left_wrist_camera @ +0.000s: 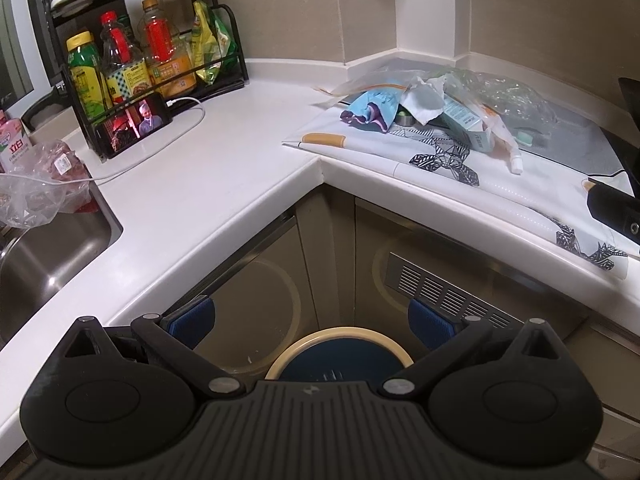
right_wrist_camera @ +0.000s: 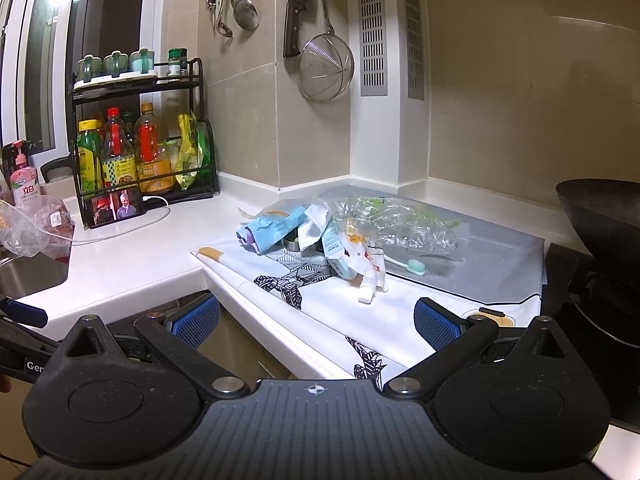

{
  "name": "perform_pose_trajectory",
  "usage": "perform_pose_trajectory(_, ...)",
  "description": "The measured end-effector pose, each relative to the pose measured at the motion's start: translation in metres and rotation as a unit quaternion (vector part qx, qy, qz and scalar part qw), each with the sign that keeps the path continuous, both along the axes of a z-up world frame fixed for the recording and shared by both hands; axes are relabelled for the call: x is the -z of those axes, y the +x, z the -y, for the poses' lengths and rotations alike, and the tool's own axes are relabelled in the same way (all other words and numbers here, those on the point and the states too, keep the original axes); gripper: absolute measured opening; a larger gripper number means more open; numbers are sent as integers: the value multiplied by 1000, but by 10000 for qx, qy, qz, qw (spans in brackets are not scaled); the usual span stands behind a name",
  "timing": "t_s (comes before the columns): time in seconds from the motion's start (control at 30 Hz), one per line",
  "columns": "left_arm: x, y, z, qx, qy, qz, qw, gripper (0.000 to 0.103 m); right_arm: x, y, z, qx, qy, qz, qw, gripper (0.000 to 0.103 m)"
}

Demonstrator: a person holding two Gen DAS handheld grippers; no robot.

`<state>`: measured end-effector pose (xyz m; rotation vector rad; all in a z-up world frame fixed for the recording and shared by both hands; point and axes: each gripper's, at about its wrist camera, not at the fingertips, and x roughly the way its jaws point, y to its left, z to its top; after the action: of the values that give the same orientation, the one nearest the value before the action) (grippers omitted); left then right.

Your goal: Collect trash

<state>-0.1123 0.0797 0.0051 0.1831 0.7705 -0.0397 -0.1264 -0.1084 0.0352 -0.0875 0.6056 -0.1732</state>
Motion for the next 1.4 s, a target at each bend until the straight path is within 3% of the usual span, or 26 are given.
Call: perform_pose_trajectory(1.4, 6, 2, -6, -56, 98, -109, 9999, 103, 9, 2, -4, 3, 20, -131, 9999, 103)
